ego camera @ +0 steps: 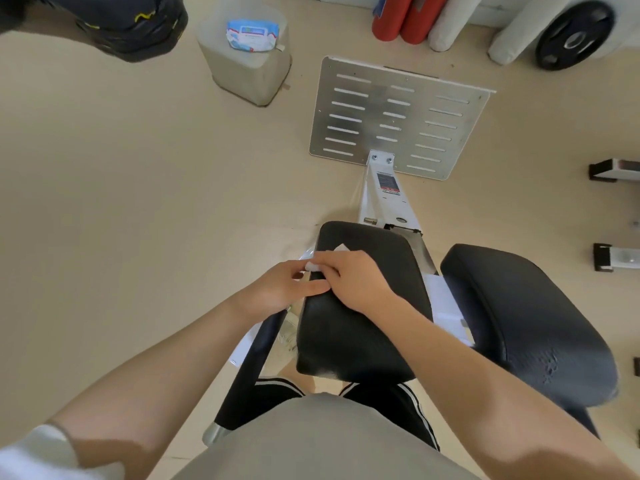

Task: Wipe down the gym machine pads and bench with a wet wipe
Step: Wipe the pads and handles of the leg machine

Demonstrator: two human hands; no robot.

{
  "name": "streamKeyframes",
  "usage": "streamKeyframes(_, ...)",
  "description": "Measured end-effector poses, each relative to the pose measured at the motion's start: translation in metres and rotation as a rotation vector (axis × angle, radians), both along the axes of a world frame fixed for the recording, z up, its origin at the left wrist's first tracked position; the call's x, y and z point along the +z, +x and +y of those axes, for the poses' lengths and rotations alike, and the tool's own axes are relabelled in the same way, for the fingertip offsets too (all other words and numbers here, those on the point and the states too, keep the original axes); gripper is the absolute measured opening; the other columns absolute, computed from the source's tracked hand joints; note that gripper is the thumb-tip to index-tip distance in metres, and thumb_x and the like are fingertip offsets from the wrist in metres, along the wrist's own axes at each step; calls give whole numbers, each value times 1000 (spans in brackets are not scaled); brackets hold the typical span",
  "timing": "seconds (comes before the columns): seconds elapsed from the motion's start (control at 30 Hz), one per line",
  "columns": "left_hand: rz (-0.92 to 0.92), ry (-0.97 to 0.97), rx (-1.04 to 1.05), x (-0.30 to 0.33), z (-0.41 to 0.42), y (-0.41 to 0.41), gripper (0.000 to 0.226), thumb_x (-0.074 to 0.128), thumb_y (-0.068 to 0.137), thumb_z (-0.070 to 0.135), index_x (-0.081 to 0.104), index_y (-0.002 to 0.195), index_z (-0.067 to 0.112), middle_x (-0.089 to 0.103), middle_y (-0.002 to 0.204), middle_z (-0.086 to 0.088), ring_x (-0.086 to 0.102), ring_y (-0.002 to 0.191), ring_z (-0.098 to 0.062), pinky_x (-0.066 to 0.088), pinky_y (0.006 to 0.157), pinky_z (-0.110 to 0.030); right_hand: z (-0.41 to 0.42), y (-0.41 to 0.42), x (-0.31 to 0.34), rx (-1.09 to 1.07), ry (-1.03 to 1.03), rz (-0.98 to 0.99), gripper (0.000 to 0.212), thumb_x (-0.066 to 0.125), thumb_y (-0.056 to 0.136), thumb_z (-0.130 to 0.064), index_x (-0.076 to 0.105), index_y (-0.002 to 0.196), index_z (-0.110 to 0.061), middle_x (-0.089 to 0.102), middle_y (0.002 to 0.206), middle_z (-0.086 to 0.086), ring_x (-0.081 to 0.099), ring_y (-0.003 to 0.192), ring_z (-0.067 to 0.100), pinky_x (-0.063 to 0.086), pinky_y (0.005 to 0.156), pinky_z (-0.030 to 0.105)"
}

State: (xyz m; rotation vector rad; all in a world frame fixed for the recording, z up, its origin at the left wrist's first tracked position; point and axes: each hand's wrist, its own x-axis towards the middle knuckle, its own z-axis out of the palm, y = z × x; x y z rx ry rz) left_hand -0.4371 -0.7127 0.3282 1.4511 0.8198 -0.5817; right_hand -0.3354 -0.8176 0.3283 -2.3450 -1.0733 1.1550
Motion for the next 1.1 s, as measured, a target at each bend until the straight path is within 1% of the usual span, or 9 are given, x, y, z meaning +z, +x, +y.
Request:
streamKeyframes(0.1, 4, -33, -22, -3, 2, -2, 48, 64, 81, 41, 54, 125, 29, 60, 121, 6, 53, 117, -16, 40, 105, -39, -3, 9, 2, -19, 9, 4, 31, 38, 99, -19, 61, 120, -18, 65, 119, 6, 57, 111, 22, 38, 99, 29)
streamKeyframes(0.2, -7, -54, -42, -7, 4, -3, 52, 63, 77, 48, 53, 125, 32, 61, 121, 9, 55, 116, -14, 41, 104, -41, -6, 40, -17, -125, -173, -77, 32, 38, 99, -26, 59, 124, -20, 58, 129, 5, 51, 120, 24, 36, 103, 30)
streamKeyframes(0.3, -30, -60, -64, -11, 4, -3, 43, 58, 86, 40, 50, 128, 30, 61, 118, 12, 59, 108, -9, 45, 98, -28, -4, 60, -31, -199, -346, -140, 32, 38, 100, -22, 58, 124, -15, 56, 130, 12, 52, 117, 29, 40, 101, 36)
streamKeyframes(0.43, -63, -115, -5, -11, 5, -5, 24, 59, 88, 28, 55, 111, 36, 67, 101, 16, 66, 90, 1, 49, 77, -10, 9, 29, -14, -200, -162, -45, 31, 40, 98, -19, 62, 120, -18, 60, 127, 5, 52, 118, 23, 34, 101, 28)
streamKeyframes(0.63, -78, -47, -28, -4, 5, -3, 46, 61, 86, 30, 50, 130, 23, 61, 122, 5, 58, 107, -9, 45, 99, -30, -4, 8, 7, -58, -6, 51, 30, 42, 98, -19, 60, 122, -19, 60, 127, -2, 50, 120, 14, 28, 100, 17)
streamKeyframes(0.77, -50, 29, -89, -3, 6, 2, 61, 60, 86, 36, 33, 140, 23, 47, 125, 12, 47, 112, -7, 42, 95, -28, -15, 50, -16, -247, -114, 11, 30, 44, 97, -28, 63, 119, -20, 59, 129, 0, 49, 122, 18, 30, 98, 20)
streamKeyframes(0.9, -32, 21, -81, -6, 4, 2, 54, 58, 87, 37, 38, 136, 28, 48, 123, 16, 47, 118, -8, 41, 103, -31, -23, 76, -39, -296, -376, -101, 32, 42, 99, -24, 57, 126, -16, 56, 131, 8, 50, 119, 26, 35, 102, 31)
streamKeyframes(1.0, -9, -39, -35, -6, 5, 2, 56, 63, 83, 35, 44, 135, 24, 53, 130, 10, 52, 119, -14, 43, 103, -36, -18, 54, -18, -272, -202, -8, 31, 44, 98, -27, 61, 121, -18, 58, 129, 4, 50, 120, 22, 32, 102, 25)
streamKeyframes(1.1, -10, -61, 7, -1, 4, 5, 65, 63, 85, 28, 31, 141, 23, 48, 128, 8, 51, 116, -13, 42, 94, -26, -26, 17, 10, -65, 4, 16, 30, 43, 98, -25, 60, 122, -22, 57, 132, -4, 46, 125, 14, 23, 97, 11)
